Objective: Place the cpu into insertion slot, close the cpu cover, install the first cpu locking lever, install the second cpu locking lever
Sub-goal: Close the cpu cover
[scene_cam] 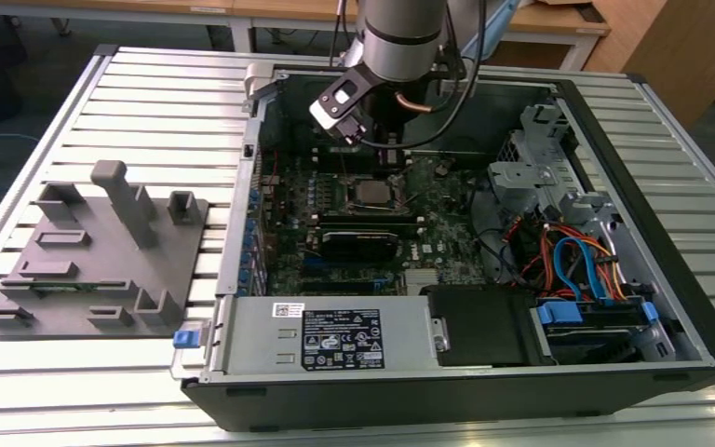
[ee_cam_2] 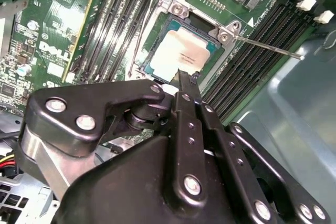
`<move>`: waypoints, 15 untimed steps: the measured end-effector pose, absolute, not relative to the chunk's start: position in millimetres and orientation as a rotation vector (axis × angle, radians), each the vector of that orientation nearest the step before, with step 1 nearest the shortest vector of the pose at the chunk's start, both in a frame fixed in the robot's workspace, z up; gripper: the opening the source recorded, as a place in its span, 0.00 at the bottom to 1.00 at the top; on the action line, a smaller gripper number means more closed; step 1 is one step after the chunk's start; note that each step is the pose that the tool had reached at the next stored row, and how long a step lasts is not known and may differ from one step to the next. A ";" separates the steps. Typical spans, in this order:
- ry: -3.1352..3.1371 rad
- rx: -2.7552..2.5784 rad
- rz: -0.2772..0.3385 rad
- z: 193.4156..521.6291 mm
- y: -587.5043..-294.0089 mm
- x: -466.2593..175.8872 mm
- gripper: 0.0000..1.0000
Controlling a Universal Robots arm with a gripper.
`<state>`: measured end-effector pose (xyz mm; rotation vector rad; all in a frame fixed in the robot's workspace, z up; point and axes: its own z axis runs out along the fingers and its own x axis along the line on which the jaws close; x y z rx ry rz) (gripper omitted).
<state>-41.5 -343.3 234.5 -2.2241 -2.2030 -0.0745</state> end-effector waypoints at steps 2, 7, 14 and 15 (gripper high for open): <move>-2.203 -2.224 -0.075 234.5 -344.0 -41.5 0.11; -2.203 -2.224 -0.074 234.5 -344.1 -41.5 0.11; -2.203 -2.224 -0.074 234.5 -344.1 -41.5 0.11; -2.203 -2.224 -0.074 234.5 -344.1 -41.5 0.11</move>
